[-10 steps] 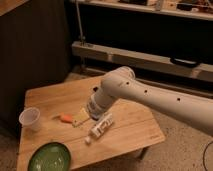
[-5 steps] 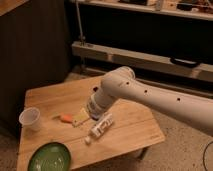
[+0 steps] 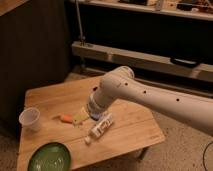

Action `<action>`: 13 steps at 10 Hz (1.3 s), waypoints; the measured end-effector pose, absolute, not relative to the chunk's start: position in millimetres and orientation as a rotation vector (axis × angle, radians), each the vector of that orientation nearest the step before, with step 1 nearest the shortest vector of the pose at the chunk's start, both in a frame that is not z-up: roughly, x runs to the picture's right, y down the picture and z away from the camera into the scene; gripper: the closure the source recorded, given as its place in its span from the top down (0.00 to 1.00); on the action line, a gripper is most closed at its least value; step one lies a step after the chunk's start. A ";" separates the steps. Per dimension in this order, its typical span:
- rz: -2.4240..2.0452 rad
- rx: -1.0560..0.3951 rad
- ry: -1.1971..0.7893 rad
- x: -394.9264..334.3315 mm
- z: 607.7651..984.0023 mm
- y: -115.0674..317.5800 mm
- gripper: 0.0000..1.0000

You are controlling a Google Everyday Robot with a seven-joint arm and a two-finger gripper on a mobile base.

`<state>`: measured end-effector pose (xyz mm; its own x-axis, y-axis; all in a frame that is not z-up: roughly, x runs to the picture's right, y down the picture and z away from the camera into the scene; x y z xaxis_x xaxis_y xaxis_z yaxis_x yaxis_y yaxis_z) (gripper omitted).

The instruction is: Drag the pepper across the table

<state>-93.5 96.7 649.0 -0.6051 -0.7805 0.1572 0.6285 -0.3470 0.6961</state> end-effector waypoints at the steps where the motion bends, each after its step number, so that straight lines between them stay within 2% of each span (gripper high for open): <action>1: -2.078 0.277 -0.935 -105.2 660.4 86.3 0.80; 5: -2.228 0.302 -1.024 -169.0 713.3 66.8 0.80; 13: -2.359 0.240 -1.110 -207.9 805.8 122.3 0.80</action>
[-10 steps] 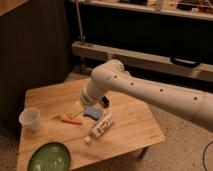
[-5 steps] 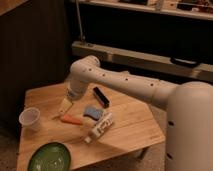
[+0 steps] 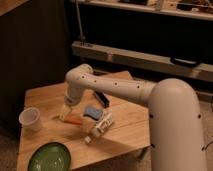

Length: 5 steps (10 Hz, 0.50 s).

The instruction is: Drag the pepper across the table

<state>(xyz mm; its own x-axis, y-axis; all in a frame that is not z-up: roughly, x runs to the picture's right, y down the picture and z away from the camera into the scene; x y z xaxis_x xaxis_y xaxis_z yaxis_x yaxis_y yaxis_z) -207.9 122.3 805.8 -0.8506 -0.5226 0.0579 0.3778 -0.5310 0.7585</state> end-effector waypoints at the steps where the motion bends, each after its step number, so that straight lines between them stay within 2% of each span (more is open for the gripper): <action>1: -2.362 0.239 -1.116 -211.8 810.7 126.1 0.80; 5: -2.363 0.228 -1.140 -224.0 835.0 142.4 0.80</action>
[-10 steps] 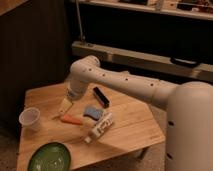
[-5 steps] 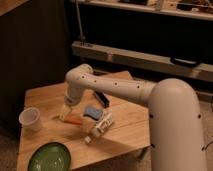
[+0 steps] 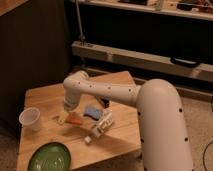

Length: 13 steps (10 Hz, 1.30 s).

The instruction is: Drag the pepper across the table

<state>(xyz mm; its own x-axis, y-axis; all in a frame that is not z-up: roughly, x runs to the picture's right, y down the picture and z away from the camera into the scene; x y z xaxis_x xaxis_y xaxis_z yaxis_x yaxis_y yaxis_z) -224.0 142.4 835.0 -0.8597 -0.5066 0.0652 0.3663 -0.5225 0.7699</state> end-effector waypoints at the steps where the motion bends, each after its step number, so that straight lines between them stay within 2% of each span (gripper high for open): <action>1: -2.364 0.224 -1.147 -227.0 839.6 145.9 0.80; 5: -2.368 0.204 -1.174 -244.4 847.3 151.9 0.79; 6: -2.373 0.199 -1.184 -250.8 847.1 154.7 0.75; 9: -2.394 0.162 -1.215 -265.2 844.3 169.4 0.48; 13: -2.403 0.105 -1.197 -258.8 846.7 177.4 0.46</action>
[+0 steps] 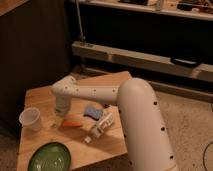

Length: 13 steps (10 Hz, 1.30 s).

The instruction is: Drag the pepper across the table

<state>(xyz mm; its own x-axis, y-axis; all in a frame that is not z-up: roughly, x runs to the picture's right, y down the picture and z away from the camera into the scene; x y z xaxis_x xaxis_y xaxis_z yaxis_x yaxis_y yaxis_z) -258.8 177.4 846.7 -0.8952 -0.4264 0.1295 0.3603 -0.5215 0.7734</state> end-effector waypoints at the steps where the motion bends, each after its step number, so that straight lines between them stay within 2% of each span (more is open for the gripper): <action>1: -2.404 0.099 -1.188 -256.5 846.3 176.7 0.46; 8: -2.415 0.121 -1.163 -255.8 842.3 158.5 0.46; 13: -2.412 0.120 -1.216 -250.6 843.6 166.8 0.46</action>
<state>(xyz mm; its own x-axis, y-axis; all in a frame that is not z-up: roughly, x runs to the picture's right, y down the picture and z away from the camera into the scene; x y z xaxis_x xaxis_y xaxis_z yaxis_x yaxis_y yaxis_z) -250.6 166.8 843.6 -0.9018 -0.4164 0.1154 0.3404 -0.5202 0.7833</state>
